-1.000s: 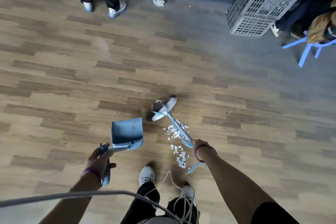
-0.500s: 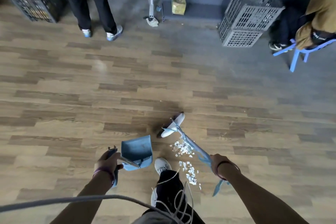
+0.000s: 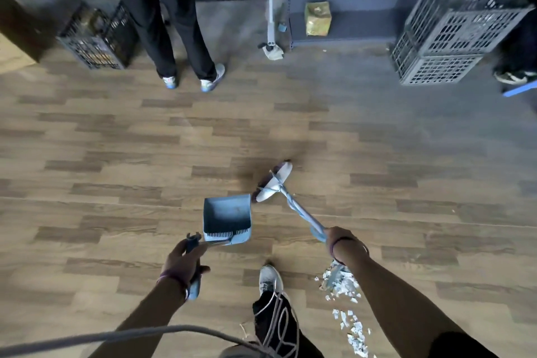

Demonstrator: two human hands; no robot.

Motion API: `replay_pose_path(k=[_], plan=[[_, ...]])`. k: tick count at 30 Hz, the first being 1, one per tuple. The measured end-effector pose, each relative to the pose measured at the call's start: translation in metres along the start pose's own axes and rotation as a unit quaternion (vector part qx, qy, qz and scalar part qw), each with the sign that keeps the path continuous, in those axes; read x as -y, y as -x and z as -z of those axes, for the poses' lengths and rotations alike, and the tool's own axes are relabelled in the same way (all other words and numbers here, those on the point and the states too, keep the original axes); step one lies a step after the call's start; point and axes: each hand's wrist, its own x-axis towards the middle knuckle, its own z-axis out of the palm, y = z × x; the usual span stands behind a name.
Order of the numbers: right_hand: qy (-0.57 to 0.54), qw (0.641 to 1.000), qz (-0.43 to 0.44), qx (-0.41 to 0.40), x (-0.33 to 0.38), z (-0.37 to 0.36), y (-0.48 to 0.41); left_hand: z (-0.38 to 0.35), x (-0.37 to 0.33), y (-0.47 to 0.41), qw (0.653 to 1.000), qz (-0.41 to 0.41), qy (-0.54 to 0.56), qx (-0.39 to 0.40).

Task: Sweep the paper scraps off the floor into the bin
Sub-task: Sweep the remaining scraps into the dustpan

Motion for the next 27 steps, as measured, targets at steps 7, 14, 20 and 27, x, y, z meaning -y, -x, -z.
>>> replay_pose_path(k=[7, 14, 20, 27], plan=[[-0.001, 0.992, -0.105, 0.076, 0.030, 0.024, -0.032, -0.031, -0.060, -0.065, 0.998, -0.007, -0.063, 0.028], [-0.042, 0.987, -0.136, 0.080, -0.014, -0.011, 0.009, -0.065, -0.080, -0.086, 0.985, 0.014, -0.140, 0.097], [-0.128, 0.961, -0.232, 0.077, -0.030, -0.074, 0.098, -0.089, -0.079, -0.093, 0.956, 0.028, -0.225, 0.188], [-0.181, 0.919, -0.338, 0.090, -0.016, -0.145, 0.178, -0.092, -0.060, -0.079, 0.909, 0.014, -0.321, 0.266]])
